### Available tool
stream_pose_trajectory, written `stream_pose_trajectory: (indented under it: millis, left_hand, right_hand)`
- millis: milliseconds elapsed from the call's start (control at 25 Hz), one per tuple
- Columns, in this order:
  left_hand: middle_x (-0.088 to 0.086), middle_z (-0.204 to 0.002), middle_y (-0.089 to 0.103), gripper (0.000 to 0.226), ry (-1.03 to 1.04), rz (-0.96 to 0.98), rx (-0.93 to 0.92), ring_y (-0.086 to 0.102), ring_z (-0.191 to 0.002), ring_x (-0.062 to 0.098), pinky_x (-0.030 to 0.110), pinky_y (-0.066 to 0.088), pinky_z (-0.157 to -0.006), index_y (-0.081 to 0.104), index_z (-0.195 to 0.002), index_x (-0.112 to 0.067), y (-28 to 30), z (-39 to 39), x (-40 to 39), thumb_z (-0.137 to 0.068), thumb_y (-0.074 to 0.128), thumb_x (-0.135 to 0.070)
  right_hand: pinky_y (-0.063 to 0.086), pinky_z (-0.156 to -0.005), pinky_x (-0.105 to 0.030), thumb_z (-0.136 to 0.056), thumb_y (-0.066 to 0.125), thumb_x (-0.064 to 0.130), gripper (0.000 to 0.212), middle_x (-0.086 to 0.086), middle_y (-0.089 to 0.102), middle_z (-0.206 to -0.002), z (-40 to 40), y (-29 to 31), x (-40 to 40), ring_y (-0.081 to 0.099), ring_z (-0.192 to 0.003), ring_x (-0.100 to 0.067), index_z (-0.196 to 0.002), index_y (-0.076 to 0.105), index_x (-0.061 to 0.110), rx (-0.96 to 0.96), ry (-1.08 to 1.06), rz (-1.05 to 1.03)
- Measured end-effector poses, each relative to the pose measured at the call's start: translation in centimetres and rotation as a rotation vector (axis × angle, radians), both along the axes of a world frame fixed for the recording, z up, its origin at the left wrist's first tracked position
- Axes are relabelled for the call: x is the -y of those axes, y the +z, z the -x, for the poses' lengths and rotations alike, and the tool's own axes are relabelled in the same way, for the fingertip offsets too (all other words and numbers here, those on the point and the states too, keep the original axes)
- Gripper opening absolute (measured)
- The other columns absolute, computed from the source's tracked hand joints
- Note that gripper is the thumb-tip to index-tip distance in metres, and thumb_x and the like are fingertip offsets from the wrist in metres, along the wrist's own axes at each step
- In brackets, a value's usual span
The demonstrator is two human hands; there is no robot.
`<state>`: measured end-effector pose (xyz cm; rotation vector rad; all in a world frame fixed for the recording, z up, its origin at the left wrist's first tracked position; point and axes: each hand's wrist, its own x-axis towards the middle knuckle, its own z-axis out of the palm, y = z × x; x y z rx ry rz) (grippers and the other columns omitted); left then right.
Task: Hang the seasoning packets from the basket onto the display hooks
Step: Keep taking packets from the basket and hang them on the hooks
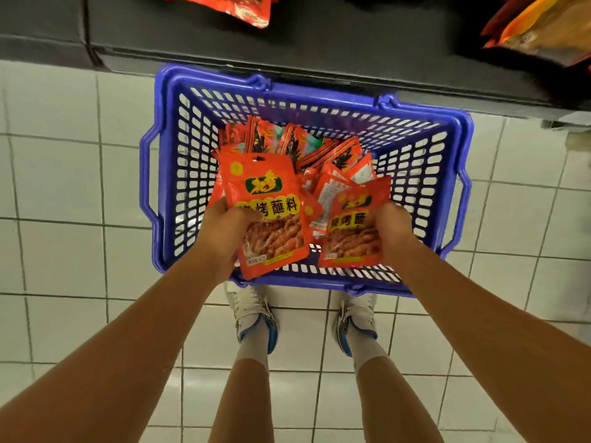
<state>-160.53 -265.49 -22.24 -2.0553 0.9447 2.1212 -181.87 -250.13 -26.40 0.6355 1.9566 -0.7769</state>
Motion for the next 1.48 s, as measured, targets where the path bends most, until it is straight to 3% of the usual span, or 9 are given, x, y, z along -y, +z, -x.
stream_pose_trajectory:
  millis: [240,320,520,800,920,1120,1240,1320,1480]
  left_hand:
    - [0.012,-0.107,0.077,0.037,0.022,0.035,-0.115,0.073,-0.098,0.037,0.059,0.055,-0.091,0.07,-0.115,-0.021,12.0,2.2,2.5,-0.079,0.073,-0.03]
    - [0.008,-0.104,0.078,0.033,-0.004,0.115,-0.189,0.075,-0.095,0.032,0.053,0.058,-0.088,0.073,-0.112,-0.025,18.4,3.0,3.7,-0.086,0.073,-0.045]
    - [0.012,-0.102,0.078,0.016,-0.001,0.333,-0.419,0.076,-0.091,0.028,0.04,0.06,-0.079,0.077,-0.101,-0.015,37.0,4.7,7.7,-0.089,0.07,-0.023]
    - [-0.002,-0.099,0.078,0.018,-0.014,0.723,-0.686,0.073,-0.085,0.018,0.048,0.056,-0.084,0.079,-0.097,-0.034,65.5,6.9,12.2,-0.086,0.07,-0.045]
    - [0.0,-0.095,0.076,0.03,-0.025,0.837,-0.782,0.069,-0.079,0.024,0.044,0.054,-0.072,0.078,-0.099,-0.028,74.8,7.3,13.7,-0.076,0.075,-0.048]
    - [0.002,-0.087,0.077,0.012,0.035,1.004,-0.938,0.073,-0.074,0.018,0.036,0.06,-0.067,0.079,-0.088,-0.021,88.4,8.4,15.7,-0.077,0.074,-0.022]
    - [0.0,-0.087,0.078,0.014,0.05,1.091,-0.98,0.074,-0.076,0.016,0.035,0.061,-0.069,0.08,-0.087,-0.023,94.1,10.2,16.3,-0.089,0.069,-0.016]
    - [0.005,-0.099,0.078,0.011,0.085,1.122,-0.982,0.073,-0.09,0.022,0.045,0.059,-0.085,0.077,-0.098,-0.019,96.8,11.2,16.5,-0.094,0.067,-0.023]
    - [0.012,-0.104,0.076,0.015,0.083,1.152,-0.996,0.071,-0.094,0.026,0.052,0.056,-0.092,0.073,-0.101,-0.011,100.3,12.6,16.9,-0.093,0.068,-0.023]
  right_hand:
    - [0.059,-0.081,-0.056,-0.078,0.062,0.001,0.022,-0.015,0.072,-0.092,2.2,16.6,2.3,0.07,-0.085,-0.038,-0.09,0.073,0.017,0.009,0.159,0.37]
    - [0.062,-0.077,-0.052,-0.085,0.064,0.005,0.017,-0.01,0.077,-0.09,3.1,23.2,4.0,0.075,-0.087,-0.034,-0.088,0.074,0.02,-0.082,0.216,0.483]
    - [0.057,-0.074,-0.023,-0.093,0.067,0.022,0.016,0.017,0.077,-0.083,5.0,43.1,8.9,0.072,-0.078,-0.002,-0.084,0.077,0.03,-0.447,0.413,0.765]
    - [0.042,-0.059,-0.007,-0.084,0.063,0.036,0.018,0.031,0.065,-0.062,6.5,72.8,12.7,0.054,-0.056,0.015,-0.07,0.063,0.026,-0.919,0.457,0.956]
    - [0.049,-0.066,-0.017,-0.081,0.066,0.046,0.021,0.025,0.069,-0.066,7.4,82.7,13.2,0.057,-0.063,0.01,-0.07,0.069,0.029,-1.078,0.464,1.051]
    - [0.052,-0.072,-0.03,-0.072,0.062,0.062,0.016,0.027,0.072,-0.072,8.7,96.8,14.7,0.06,-0.066,0.009,-0.081,0.074,0.055,-1.233,0.44,1.253]
    - [0.055,-0.078,-0.035,-0.073,0.069,0.056,0.017,0.018,0.074,-0.075,9.5,101.6,16.9,0.065,-0.073,-0.001,-0.078,0.077,0.043,-1.24,0.356,1.336]
    - [0.057,-0.081,-0.041,-0.077,0.071,0.048,0.021,0.013,0.075,-0.076,10.1,103.9,18.2,0.067,-0.076,-0.009,-0.075,0.076,0.028,-1.212,0.29,1.36]
    - [0.057,-0.071,-0.034,-0.088,0.073,0.03,0.02,0.009,0.076,-0.071,11.4,107.3,19.7,0.07,-0.066,-0.008,-0.07,0.075,0.024,-1.144,0.228,1.399]
